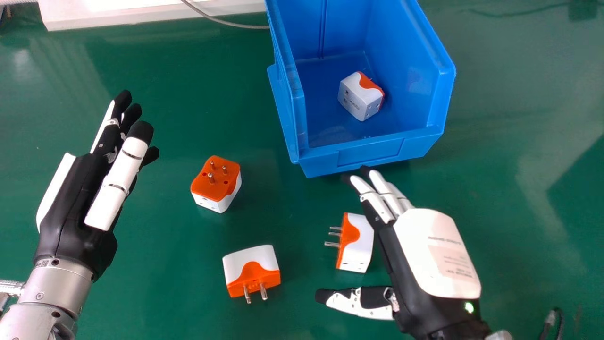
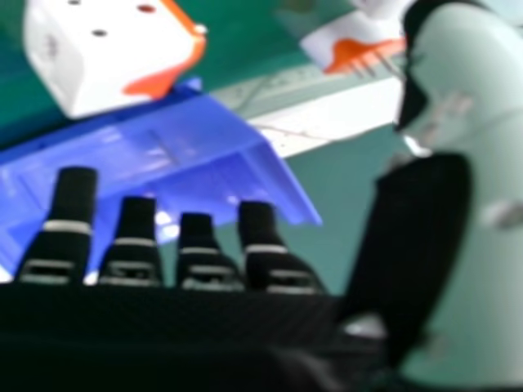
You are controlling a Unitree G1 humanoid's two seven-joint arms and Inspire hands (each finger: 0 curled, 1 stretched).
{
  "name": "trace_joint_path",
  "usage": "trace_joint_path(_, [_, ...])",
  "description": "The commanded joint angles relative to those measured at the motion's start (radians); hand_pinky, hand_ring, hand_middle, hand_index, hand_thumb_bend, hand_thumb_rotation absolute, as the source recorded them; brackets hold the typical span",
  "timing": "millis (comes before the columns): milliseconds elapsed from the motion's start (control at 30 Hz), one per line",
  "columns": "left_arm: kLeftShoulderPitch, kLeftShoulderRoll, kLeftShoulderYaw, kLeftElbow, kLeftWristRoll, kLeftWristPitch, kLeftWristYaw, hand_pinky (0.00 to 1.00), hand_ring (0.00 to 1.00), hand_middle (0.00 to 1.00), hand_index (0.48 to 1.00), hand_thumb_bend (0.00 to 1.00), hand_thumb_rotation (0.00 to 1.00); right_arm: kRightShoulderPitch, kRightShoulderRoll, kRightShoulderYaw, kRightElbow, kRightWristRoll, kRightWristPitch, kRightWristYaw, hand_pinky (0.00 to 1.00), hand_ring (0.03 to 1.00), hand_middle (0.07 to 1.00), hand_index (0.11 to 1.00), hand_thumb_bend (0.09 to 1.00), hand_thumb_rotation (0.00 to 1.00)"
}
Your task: Pick all objects and put in blue box
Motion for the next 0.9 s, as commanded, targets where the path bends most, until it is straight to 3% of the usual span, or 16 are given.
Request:
trace_joint_path(0, [-0.015, 0.01, 0.007, 0.002, -0.005, -0.013, -0.002, 0.91, 0.97, 1.0, 1.0, 0.56, 0.81, -0.025, 0.008, -0.009, 0.011, 0.014, 0.002, 0.012, 0.76, 0.906, 0.939, 0.878, 0.549, 0.21])
trace_joint_path(233, [-0.019, 0.013, 0.008, -0.008, -0.004, -0.003, -0.001, 0.91, 0.97, 1.0, 1.0, 0.57, 0.81, -0.092, 0.003, -0.022, 0.051, 0.027, 0.026, 0.084, 0.76, 0.902, 0.935, 0.878, 0.541, 0.16])
trace_joint_path(467, [-0.019, 0.019, 0.011, -0.01, -0.004, 0.002, -0.001, 0.91, 0.97, 1.0, 1.0, 0.57, 0.8, -0.144, -0.005, -0.06, 0.081, 0.109, 0.026, 0.153, 0.76, 0.89, 0.926, 0.88, 0.522, 0.15])
trace_joint_path(867, [-0.014, 0.027, 0.024, -0.015, -0.015, 0.009, -0.008, 0.91, 0.96, 1.0, 1.0, 0.56, 0.8, -0.216, -0.055, -0.098, 0.116, 0.182, 0.007, 0.233, 0.74, 0.867, 0.905, 0.857, 0.511, 0.09])
